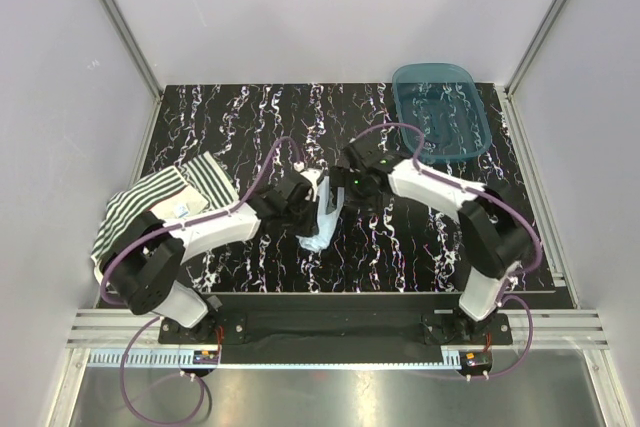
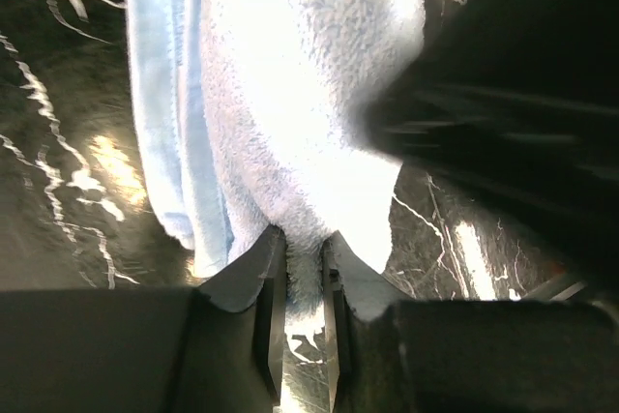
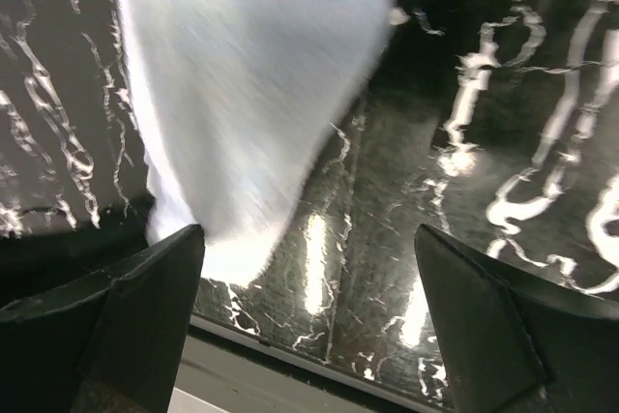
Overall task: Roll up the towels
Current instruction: Roll the towel
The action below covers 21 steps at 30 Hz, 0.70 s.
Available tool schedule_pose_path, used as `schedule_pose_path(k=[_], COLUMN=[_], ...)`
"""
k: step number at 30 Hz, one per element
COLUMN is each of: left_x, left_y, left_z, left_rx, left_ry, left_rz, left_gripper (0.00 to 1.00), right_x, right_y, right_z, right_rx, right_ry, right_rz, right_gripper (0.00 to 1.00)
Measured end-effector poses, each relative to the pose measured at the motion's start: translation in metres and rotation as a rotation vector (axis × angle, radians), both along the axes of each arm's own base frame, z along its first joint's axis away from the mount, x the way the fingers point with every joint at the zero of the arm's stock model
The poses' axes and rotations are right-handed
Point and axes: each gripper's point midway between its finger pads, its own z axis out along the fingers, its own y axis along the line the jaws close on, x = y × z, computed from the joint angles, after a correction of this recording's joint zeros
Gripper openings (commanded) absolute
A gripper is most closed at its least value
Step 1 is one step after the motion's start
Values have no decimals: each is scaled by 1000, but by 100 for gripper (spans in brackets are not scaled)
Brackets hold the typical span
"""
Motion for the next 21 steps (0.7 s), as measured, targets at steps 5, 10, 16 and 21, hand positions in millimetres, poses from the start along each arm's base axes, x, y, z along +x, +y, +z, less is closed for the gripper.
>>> schedule_pose_path(k=[5, 10, 16, 21], left_x=[8, 11, 18, 22], left_y=[4, -4, 1, 7], left_z=[-1, -1, 8, 15], left_rx=[-48, -151, -295, -400], left_ry=[40, 116, 207, 270], left_rz=[15, 8, 42, 72], left_gripper=[16, 15, 16, 16], right_x=[-3, -6, -10, -3], right_y=[-20, -8, 11, 22], right_z=[22, 27, 16, 13], right_rx=[140, 279, 411, 476], right_ry=[-70, -110, -122, -162], right_rz=[-38, -1, 44, 63], right_gripper=[100, 100, 100, 99])
